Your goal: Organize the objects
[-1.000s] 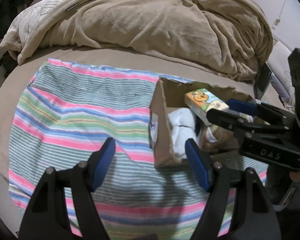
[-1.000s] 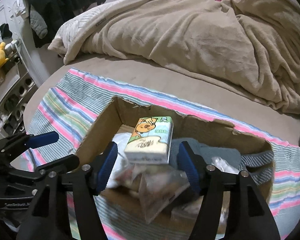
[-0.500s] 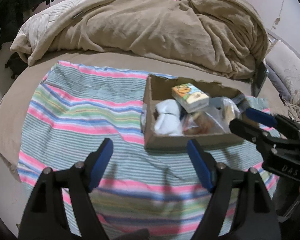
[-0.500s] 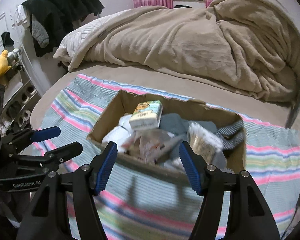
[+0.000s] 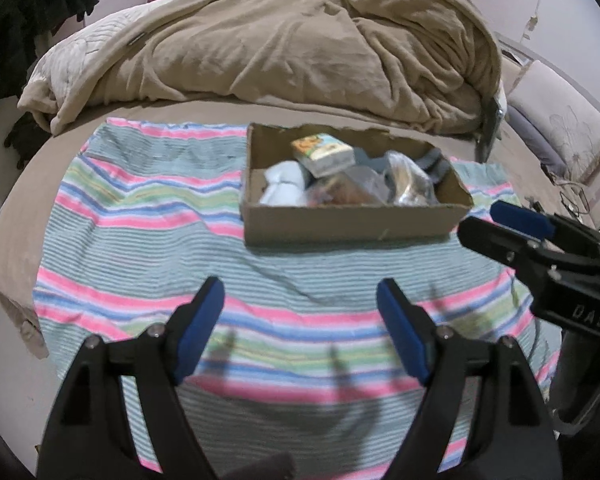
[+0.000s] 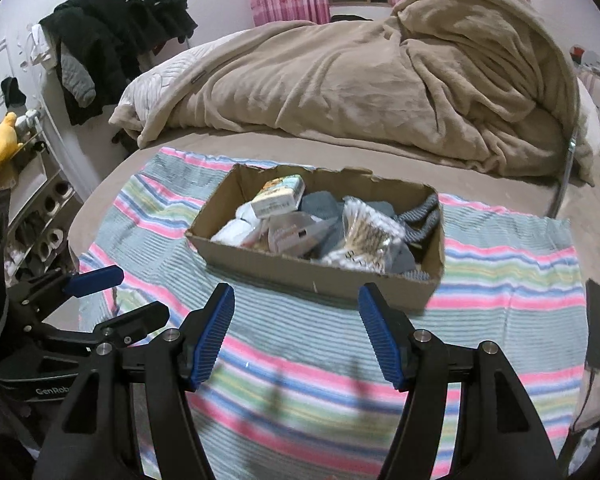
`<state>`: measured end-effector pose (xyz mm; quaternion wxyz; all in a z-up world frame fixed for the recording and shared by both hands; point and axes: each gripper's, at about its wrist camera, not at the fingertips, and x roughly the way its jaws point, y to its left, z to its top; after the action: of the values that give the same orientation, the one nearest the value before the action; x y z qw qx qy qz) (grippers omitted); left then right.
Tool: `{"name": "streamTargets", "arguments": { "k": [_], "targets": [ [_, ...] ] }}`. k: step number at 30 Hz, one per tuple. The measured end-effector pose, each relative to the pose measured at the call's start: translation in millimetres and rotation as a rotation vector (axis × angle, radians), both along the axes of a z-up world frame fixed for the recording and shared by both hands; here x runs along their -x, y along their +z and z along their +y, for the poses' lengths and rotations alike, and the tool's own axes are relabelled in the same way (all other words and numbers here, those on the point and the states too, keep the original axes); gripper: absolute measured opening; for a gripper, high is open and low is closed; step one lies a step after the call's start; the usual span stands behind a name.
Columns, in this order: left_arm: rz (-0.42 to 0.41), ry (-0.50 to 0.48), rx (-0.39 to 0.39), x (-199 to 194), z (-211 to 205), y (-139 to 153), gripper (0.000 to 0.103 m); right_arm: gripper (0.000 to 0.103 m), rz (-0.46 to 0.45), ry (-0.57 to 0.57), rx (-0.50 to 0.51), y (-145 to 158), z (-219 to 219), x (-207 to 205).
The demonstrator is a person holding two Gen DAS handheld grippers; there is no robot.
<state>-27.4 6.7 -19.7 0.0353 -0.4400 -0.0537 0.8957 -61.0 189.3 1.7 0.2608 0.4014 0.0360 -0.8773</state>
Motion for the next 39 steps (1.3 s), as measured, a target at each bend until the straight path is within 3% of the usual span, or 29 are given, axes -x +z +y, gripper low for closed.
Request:
{"name": "streamTargets", "arguments": {
  "k": [2, 8, 39],
  "targets": [
    [0.002, -0.003, 0.005, -5.7, 4.3, 0.5, 0.09, 0.068, 0.002, -0.006, 0.001, 0.6, 4.1, -6.8],
    [0.008, -0.023, 0.008, -15.9, 13.1, 1.3, 0.096, 0.078, 0.003, -0.03, 0.013, -0.1, 16.5, -22.2],
    [0.024, -0.064, 0.009, -23.5, 31.6, 6.3, 0.098, 0.078, -0.008, -0.054, 0.022, -5.8, 35.2, -26.1]
  ]
}}
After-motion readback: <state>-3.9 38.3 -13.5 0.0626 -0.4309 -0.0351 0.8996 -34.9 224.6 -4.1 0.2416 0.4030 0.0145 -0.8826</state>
